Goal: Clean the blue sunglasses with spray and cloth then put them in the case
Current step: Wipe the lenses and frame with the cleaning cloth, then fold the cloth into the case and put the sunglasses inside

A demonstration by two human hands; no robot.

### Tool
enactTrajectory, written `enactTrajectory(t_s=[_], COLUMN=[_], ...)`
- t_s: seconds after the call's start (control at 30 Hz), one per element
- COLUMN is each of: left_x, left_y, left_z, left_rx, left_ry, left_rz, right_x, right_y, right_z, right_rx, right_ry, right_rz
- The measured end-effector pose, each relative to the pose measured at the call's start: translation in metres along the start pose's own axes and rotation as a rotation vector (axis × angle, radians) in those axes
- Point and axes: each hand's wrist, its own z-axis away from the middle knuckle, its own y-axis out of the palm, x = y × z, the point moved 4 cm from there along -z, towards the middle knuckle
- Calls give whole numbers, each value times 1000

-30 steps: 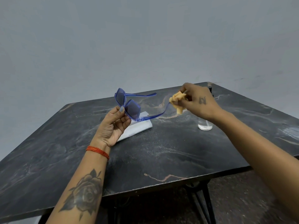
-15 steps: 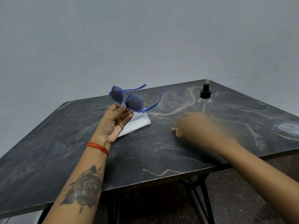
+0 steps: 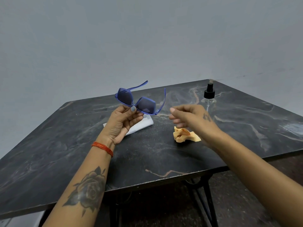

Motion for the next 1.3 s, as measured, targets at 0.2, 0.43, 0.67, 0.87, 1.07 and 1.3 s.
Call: enactTrajectory(t_s=[0.2,0.43,0.67,0.87,1.07,1.3], left_x=[6,7,-3,-2,-2,2], left_y=[0,-1,-9,-9,-6,-1], left_z=[-2,-3,-8,-7,-5,-1], left_rx=[-12,-23,-54,-104,-53,50], left_ry=[-1,7,53,63,72,10], left_rz=[-75,-151,-15,-113,-165,-396], right_x=[6,6,8,6,4,7], right_y=[28,22,-5,-13,-7,-10], right_z=[-8,-17,-24,-25,-19,-21], right_rx=[-15,-90,-143,-128,-23,91], right_ry=[249,170,-47,-225,-439,-431], right_rz=[-509,-472,-248,1,449,682])
